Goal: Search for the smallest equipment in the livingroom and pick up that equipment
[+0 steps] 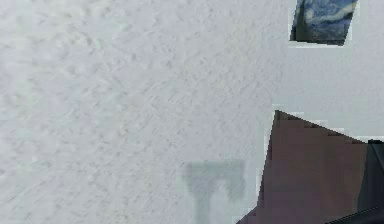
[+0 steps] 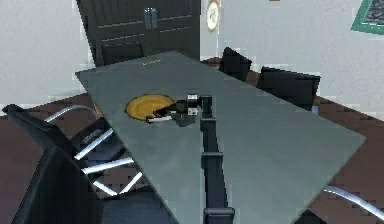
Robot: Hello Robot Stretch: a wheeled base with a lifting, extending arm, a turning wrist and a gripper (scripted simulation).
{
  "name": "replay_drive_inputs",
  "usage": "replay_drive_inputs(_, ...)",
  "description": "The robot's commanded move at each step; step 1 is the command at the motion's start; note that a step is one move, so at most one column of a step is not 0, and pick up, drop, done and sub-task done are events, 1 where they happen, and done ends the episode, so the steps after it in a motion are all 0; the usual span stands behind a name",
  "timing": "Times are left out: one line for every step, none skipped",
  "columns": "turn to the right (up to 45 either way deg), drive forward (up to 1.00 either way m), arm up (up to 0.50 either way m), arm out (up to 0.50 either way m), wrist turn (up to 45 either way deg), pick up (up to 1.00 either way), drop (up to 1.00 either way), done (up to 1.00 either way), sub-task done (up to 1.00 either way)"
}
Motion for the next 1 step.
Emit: replay_drive_inputs(0.0,0.0,0.0,0.0,0.0,0.0,0.0,1.0,0.0)
